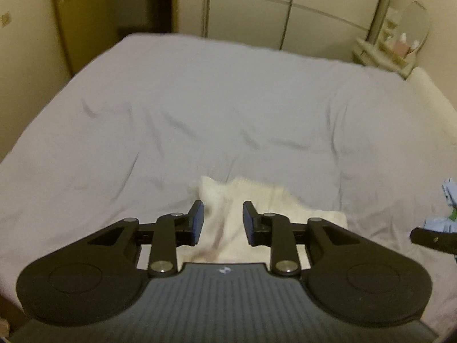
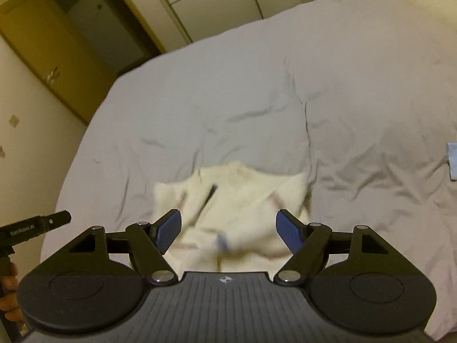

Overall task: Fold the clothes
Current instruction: 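Lift the cream sweater with both grippers and drop it on open bed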

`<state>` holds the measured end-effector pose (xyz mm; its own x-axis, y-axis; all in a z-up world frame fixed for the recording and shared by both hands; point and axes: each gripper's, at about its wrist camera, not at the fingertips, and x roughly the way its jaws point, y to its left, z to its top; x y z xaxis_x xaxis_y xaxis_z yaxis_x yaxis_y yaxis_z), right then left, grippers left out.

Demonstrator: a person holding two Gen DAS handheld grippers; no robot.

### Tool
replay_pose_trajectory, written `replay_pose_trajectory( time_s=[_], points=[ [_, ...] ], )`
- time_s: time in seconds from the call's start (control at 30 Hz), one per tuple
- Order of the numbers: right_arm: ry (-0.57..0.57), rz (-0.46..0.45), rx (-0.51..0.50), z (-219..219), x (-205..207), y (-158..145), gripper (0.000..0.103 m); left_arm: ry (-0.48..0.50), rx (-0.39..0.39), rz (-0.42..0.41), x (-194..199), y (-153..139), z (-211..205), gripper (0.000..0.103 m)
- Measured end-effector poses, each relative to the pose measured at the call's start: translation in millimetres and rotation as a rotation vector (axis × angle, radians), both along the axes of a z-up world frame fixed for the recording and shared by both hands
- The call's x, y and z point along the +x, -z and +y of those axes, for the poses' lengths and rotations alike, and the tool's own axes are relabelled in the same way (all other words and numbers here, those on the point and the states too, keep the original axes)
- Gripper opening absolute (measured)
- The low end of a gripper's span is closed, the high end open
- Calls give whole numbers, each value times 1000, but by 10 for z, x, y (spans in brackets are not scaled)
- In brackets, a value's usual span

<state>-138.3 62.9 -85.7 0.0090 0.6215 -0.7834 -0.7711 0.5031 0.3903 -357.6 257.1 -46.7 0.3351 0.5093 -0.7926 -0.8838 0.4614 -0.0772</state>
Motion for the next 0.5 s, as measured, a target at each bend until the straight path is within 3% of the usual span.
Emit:
replay_pose_trajectory(
  time_s=[0.13, 0.3, 0.5],
  points=[
    [-28, 3, -29, -45, -43, 21, 78, 3, -28, 36, -241, 42, -311, 27],
    [-68, -20, -71, -191, -210, 78, 79, 24, -59, 63, -259, 92, -714, 32],
    [-93, -71, -105, -650, -403, 97, 87, 53, -43, 107, -248, 97, -1301, 39]
  ],
)
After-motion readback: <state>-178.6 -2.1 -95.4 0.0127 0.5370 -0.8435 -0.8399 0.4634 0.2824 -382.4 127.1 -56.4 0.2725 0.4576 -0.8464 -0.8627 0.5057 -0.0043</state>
